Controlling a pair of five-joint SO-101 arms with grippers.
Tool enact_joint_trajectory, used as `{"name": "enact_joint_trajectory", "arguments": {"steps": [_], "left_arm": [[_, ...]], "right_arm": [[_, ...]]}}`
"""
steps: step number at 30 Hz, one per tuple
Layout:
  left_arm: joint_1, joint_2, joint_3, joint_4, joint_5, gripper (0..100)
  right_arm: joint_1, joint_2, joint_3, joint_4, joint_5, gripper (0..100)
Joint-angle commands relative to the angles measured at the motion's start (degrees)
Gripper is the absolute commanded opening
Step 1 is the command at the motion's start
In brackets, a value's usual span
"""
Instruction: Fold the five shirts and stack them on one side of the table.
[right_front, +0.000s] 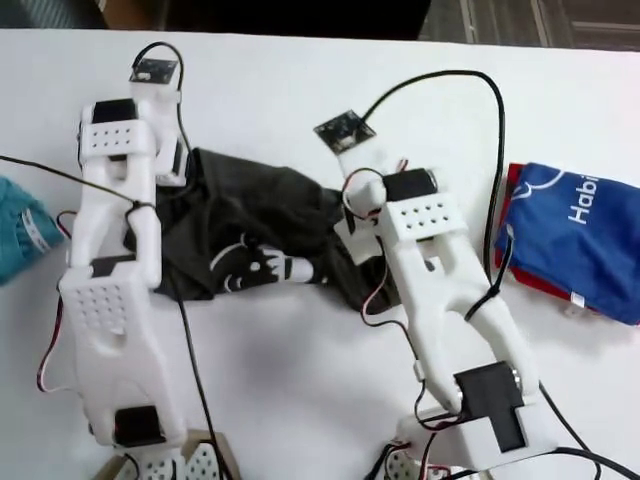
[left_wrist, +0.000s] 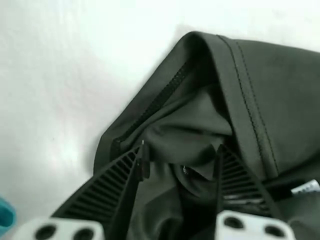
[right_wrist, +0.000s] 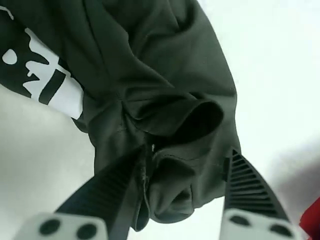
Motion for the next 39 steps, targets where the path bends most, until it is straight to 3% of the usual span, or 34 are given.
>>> {"name": "enact_joint_trajectory", "arguments": {"steps": [1,6,12,22,28,33,39], "left_arm": [[0.0,-0.6,-2.7,-0.8,-0.6,23],[0.0,-0.5,-2.7,-0.8,-0.6,23],[0.0,-0.5,-2.7,-0.8,-0.6,23],[0.0,-0.5,-2.7,-0.8,-0.6,23],[0.0,-0.5,-2.7,-0.8,-0.6,23],[0.0,-0.5,-2.7,-0.8,-0.6,23],[0.0,-0.5,-2.7,-0.8,-0.6,23]], "right_arm": [[-0.5,-0.1,1.1,0.4,-0.4,23.7],[0.0,-0.1,3.8,0.2,-0.3,21.9],[5.3,-0.1,3.9,-2.2,0.2,1.1],[19.9,-0.7,-6.7,-3.5,8.2,2.0],[19.9,-0.3,-23.2,-0.2,8.7,2.0],[15.9,-0.2,-35.4,-0.1,8.7,2.0],[10.5,-0.1,-34.7,5.0,8.5,2.0]]}}
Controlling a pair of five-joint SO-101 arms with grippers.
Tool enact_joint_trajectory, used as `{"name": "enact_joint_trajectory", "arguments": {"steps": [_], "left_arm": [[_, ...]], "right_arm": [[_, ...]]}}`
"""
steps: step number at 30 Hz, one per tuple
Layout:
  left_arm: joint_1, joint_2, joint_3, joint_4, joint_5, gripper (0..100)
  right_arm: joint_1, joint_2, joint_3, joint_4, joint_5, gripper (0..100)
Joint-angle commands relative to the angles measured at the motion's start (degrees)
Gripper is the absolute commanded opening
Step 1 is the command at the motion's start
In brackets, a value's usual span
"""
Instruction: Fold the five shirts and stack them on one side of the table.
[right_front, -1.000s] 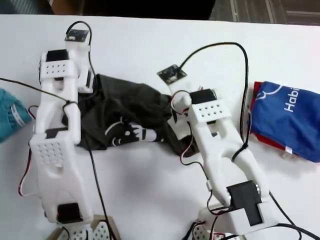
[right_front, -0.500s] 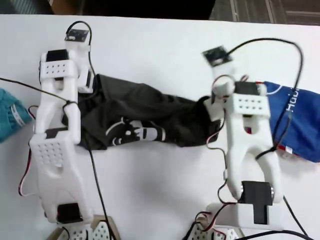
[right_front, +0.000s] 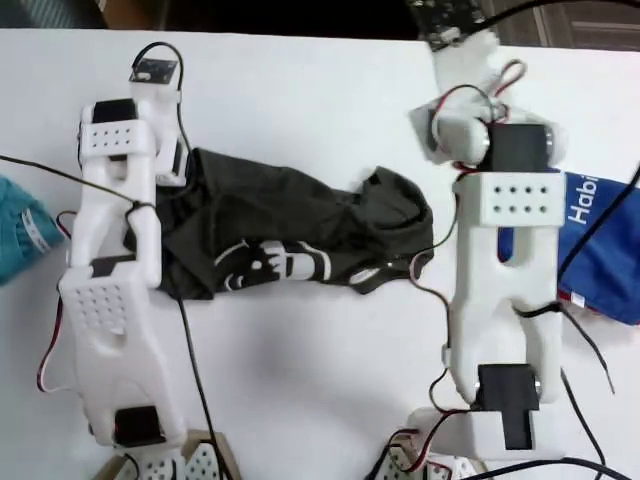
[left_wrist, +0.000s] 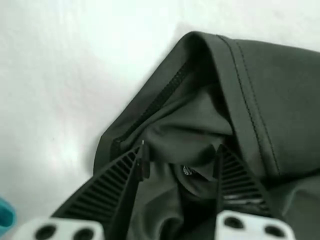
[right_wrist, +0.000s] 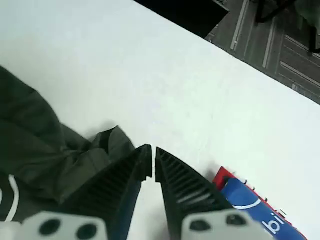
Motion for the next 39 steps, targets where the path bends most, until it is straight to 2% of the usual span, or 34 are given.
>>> {"name": "enact_joint_trajectory", "arguments": {"steps": [1,4,8,12,15,22,26,28,30,39], "left_arm": [[0.0,-0.5,-2.7,-0.8,-0.6,23],[0.0,-0.5,-2.7,-0.8,-0.6,23],[0.0,-0.5,-2.7,-0.8,-0.6,23],[0.0,-0.5,-2.7,-0.8,-0.6,23],[0.0,-0.5,-2.7,-0.8,-0.6,23],[0.0,-0.5,-2.7,-0.8,-0.6,23],[0.0,-0.5,-2.7,-0.8,-0.6,23],[0.0,-0.5,-2.7,-0.8,-0.6,23],[0.0,-0.5,-2.7,-0.8,-0.6,23],[0.0,-0.2,-2.7,-1.5,-0.6,23]], "right_arm": [[-2.4,-0.1,2.5,2.5,-0.1,2.1],[-2.2,0.0,11.1,0.9,-0.2,2.4],[-0.5,3.0,21.5,-6.8,-0.2,3.9],[1.5,11.2,23.3,-14.5,-0.2,16.3],[2.0,17.8,20.7,-16.0,-0.2,22.7],[2.2,27.9,12.7,-7.6,-0.3,19.5],[1.1,28.6,9.7,-6.7,-0.3,18.4],[0.4,28.5,7.4,-6.5,-0.3,12.3],[-0.4,28.5,4.6,-5.5,-0.3,2.0],[-5.5,28.5,-8.8,-0.7,-3.9,2.1]]}}
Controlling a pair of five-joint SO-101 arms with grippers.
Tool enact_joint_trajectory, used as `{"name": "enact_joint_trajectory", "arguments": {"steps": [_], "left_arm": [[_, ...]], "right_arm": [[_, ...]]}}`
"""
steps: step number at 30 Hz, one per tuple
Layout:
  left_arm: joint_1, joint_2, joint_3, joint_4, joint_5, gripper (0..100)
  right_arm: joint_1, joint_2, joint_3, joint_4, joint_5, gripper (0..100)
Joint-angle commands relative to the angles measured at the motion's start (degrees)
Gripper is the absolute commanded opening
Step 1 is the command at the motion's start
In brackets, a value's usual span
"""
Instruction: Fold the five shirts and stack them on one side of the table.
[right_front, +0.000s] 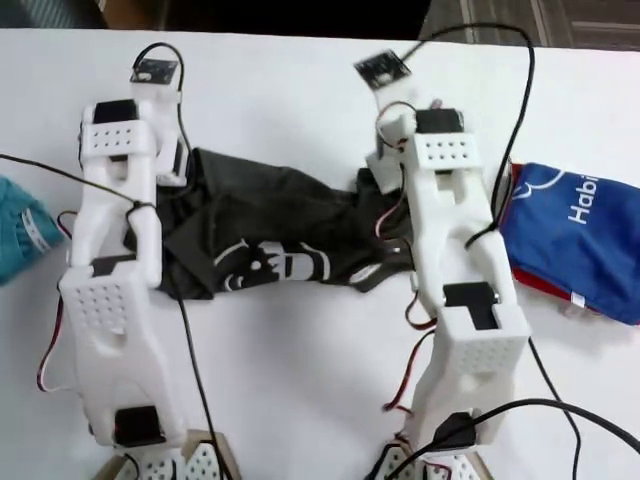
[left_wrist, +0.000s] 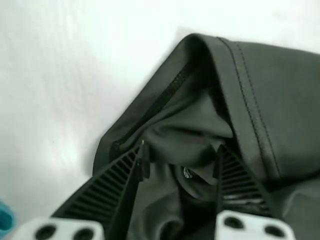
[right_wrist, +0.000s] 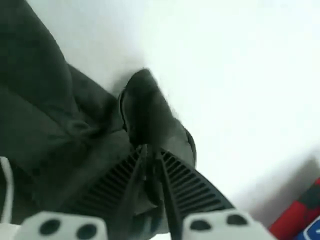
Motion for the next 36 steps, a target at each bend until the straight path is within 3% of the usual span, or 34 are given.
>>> {"name": "enact_joint_trajectory", "arguments": {"steps": [1,9,14,23,28,31,36], "left_arm": [[0.0,-0.5,-2.7,-0.8,-0.6,23],[-0.1,-0.5,-2.7,-0.8,-0.6,23],[-0.1,-0.5,-2.7,-0.8,-0.6,23],[-0.1,-0.5,-2.7,-0.8,-0.6,23],[-0.1,-0.4,-2.7,-0.8,-0.6,23],[-0.1,-0.4,-2.7,-0.8,-0.6,23],[-0.1,-0.4,-2.7,-0.8,-0.6,23]], "right_arm": [[-2.4,-0.3,-5.8,1.5,-0.5,2.1],[-3.9,0.5,-17.1,7.5,-0.2,2.1],[-2.6,4.9,-12.8,12.1,-0.2,2.7],[-0.2,16.2,-11.6,11.4,-0.1,12.5],[-1.1,19.0,-11.7,10.3,-0.1,11.2],[-1.7,18.5,-13.3,8.3,-0.4,0.9],[-3.0,16.3,-22.2,8.6,-0.5,2.1]]}}
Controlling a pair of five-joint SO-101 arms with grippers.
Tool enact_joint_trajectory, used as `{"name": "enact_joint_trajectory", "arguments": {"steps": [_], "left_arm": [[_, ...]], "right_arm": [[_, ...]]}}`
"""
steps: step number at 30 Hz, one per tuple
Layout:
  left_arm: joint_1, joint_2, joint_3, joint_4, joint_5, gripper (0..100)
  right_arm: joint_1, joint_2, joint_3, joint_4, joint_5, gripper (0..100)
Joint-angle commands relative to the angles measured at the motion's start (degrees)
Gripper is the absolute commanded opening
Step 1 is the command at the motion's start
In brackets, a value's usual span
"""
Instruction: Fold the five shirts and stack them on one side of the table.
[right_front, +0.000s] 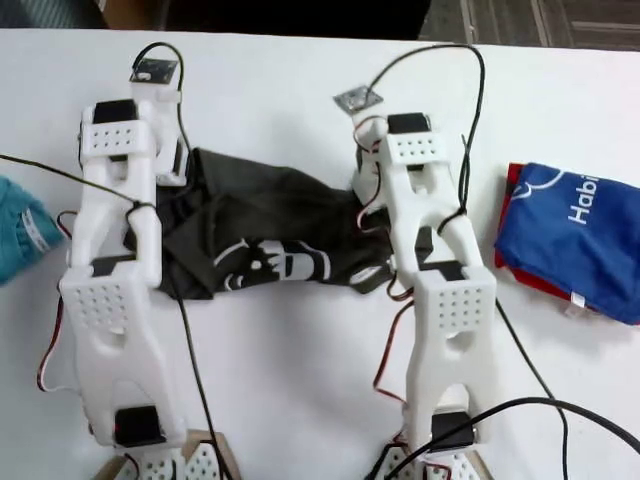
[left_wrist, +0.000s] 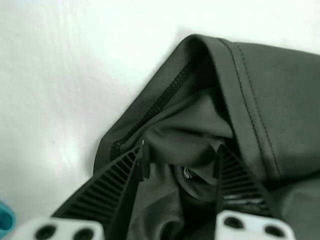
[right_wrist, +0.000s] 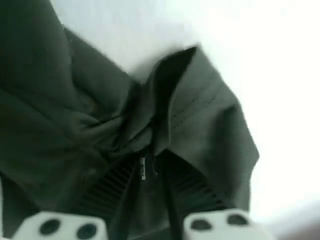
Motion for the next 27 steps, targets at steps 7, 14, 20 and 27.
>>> {"name": "enact_joint_trajectory", "arguments": {"steps": [7,14,20,27], "left_arm": [[-0.1,-0.4,-2.7,-0.9,-0.6,23],[-0.1,-0.4,-2.7,-0.9,-0.6,23],[-1.6,-0.6,-2.7,-1.7,-0.6,23],[-1.7,-0.5,-2.7,-1.7,-0.6,23]], "right_arm": [[-8.2,-5.6,-17.2,4.7,-0.1,2.1],[-16.6,-5.1,-20.6,10.3,0.1,2.2],[-16.6,-5.8,-19.0,11.9,0.1,8.1],[-11.6,-10.2,-22.5,11.3,0.0,22.1]]}}
